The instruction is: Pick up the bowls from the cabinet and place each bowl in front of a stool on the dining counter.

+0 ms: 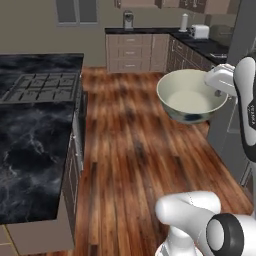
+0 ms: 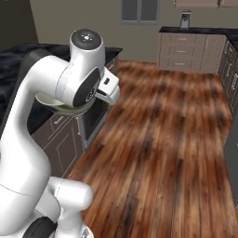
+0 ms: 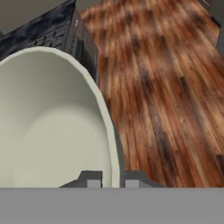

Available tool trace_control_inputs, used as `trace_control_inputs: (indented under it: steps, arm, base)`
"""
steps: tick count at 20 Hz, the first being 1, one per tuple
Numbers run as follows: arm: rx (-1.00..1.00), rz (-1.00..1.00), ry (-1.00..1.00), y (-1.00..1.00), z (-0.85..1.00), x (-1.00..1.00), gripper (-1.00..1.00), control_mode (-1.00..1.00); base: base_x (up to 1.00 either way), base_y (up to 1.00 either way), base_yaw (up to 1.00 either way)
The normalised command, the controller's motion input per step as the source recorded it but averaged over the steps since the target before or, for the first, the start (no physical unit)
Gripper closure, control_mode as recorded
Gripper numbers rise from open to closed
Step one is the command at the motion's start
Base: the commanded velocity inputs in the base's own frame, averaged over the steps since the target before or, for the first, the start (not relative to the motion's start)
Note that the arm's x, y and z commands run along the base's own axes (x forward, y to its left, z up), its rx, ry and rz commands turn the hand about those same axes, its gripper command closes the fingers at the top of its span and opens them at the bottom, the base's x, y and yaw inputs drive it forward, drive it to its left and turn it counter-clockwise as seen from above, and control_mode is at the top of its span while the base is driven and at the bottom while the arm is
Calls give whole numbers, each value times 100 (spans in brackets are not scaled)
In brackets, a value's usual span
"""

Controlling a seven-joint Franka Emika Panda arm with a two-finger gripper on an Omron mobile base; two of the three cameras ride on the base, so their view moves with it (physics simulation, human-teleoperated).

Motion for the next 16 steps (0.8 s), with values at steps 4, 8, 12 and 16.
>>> trace_control_inputs:
  steps: [4,8,12,16]
  arm:
    - [0,0,0,0,0,0,100,100]
    - [0,0,0,0,0,0,100,100]
    - [0,0,0,0,0,0,100,100]
    - [0,0,0,0,0,0,100,100]
  base:
    - [-100,47,0]
    - [-100,47,0]
    - [-100,55,0]
    - [-52,79,0]
